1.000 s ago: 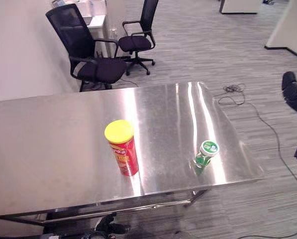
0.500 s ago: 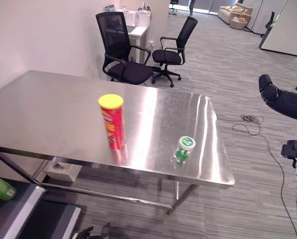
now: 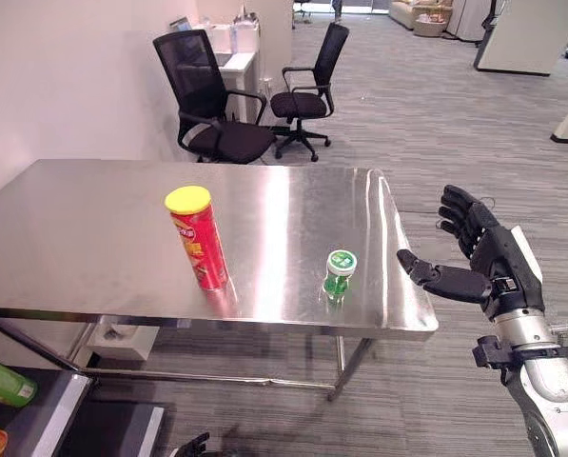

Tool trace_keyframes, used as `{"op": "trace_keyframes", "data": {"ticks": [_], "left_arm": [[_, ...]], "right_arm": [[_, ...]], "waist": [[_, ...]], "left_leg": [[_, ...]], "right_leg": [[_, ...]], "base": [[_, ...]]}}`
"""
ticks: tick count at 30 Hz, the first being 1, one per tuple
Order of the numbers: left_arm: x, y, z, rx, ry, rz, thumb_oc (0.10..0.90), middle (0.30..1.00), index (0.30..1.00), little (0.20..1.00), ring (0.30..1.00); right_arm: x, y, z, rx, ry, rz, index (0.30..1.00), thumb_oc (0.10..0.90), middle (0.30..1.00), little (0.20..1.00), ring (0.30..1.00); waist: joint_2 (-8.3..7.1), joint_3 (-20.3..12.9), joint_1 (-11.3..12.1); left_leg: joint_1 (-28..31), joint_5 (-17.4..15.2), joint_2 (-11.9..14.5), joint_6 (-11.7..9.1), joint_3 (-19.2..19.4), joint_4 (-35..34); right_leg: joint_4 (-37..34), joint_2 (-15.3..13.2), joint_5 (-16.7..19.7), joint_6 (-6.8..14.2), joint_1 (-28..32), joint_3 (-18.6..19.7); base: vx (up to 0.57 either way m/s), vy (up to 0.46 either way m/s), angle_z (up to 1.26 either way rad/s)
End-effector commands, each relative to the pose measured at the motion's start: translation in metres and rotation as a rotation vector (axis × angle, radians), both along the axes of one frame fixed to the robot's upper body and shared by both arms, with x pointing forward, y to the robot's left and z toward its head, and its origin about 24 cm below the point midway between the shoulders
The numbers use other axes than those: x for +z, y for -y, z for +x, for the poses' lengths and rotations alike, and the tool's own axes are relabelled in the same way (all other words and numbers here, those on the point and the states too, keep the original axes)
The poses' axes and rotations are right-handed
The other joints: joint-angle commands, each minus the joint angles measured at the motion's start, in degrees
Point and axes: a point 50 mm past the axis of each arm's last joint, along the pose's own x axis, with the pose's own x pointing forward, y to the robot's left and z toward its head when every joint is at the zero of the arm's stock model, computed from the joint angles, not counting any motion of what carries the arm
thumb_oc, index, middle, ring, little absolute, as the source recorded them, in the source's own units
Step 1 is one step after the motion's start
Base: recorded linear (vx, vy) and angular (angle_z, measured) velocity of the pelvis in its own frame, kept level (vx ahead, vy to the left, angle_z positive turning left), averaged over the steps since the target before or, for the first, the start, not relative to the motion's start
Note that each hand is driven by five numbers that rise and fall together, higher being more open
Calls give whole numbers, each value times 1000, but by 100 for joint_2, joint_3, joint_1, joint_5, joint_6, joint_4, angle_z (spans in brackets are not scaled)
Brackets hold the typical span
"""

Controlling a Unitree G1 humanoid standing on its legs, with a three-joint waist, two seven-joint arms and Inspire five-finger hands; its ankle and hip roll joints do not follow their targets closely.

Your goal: Put the goods on the table back onto the shelves and tidy them up.

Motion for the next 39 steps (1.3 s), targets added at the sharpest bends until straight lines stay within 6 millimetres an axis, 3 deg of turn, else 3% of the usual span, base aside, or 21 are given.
{"op": "trace_keyframes", "data": {"ticks": [1, 10, 22, 39], "left_arm": [[-5, 14, -8, -32, -34, -32, 800, 900, 900, 900, 900], [-3, 12, -5, -64, -12, -27, 800, 900, 900, 900, 900], [-3, 3, -14, -16, -32, -11, 800, 900, 900, 900, 900], [-2, -3, -14, 10, -23, 2, 800, 900, 900, 900, 900]], "right_arm": [[54, 6, 6, -30, 309, -13, 900, 800, 900, 900, 900], [27, 11, 31, -8, 162, 33, 900, 800, 900, 900, 900], [29, -10, 38, 80, 191, 110, 900, 800, 900, 900, 900], [20, -23, 47, 168, 113, 29, 900, 800, 900, 900, 900]], "waist": [[-40, -318, 122], [-58, -349, 263], [-76, -338, 413], [-141, -275, 592]], "left_leg": [[-174, -210, 662, -303, -70, 11], [-126, -297, 564, -290, -48, 11], [-110, -401, 421, -266, -105, 11], [-135, -443, 315, -256, -191, 11]], "right_leg": [[-119, 24, 658, 22, 48, 259], [-119, -63, 694, 63, 55, 206], [-119, -209, 731, 135, 119, 118], [-92, -313, 804, 177, 223, -76]], "base": [[34, 51, 8], [32, 51, 0], [47, 31, 0], [10, 3, 0]]}}
